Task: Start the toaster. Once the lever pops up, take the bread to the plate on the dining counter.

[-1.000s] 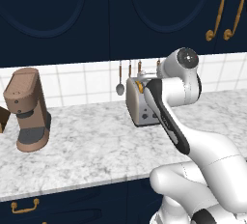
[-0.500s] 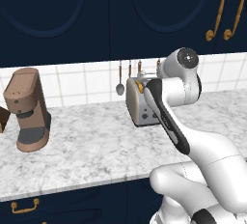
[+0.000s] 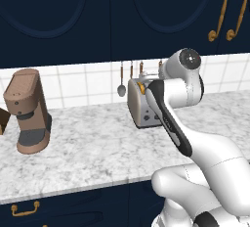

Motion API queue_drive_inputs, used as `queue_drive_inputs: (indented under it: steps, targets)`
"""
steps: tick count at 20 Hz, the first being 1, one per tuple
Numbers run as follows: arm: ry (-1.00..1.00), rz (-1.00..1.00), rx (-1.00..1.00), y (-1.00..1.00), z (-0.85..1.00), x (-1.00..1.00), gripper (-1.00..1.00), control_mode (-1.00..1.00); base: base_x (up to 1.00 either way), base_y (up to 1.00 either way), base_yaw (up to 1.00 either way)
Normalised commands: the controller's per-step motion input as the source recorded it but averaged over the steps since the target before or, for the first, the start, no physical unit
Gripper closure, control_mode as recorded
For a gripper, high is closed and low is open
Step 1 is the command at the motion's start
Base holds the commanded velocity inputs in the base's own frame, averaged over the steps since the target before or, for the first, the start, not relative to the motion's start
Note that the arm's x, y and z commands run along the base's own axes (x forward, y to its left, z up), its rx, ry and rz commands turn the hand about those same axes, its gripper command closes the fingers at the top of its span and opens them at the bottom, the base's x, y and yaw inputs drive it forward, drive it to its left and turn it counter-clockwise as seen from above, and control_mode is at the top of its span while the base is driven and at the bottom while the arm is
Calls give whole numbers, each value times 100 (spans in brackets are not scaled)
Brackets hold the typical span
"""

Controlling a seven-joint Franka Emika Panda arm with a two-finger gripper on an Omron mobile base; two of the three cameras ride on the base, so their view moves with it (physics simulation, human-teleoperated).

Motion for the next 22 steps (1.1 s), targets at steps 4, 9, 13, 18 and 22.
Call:
queue_drive_inputs:
  steps: [4, 9, 13, 18, 22]
  targets:
    - [0, 0, 0, 0, 0, 0, -100, -100, 0, 0, 0]
    - [0, 0, 0, 0, 0, 0, -100, -100, 0, 0, 0]
    - [0, 0, 0, 0, 0, 0, -100, -100, 0, 0, 0]
    - [0, 0, 0, 0, 0, 0, -100, -100, 0, 0, 0]
    - [0, 0, 0, 0, 0, 0, -100, -100, 0, 0, 0]
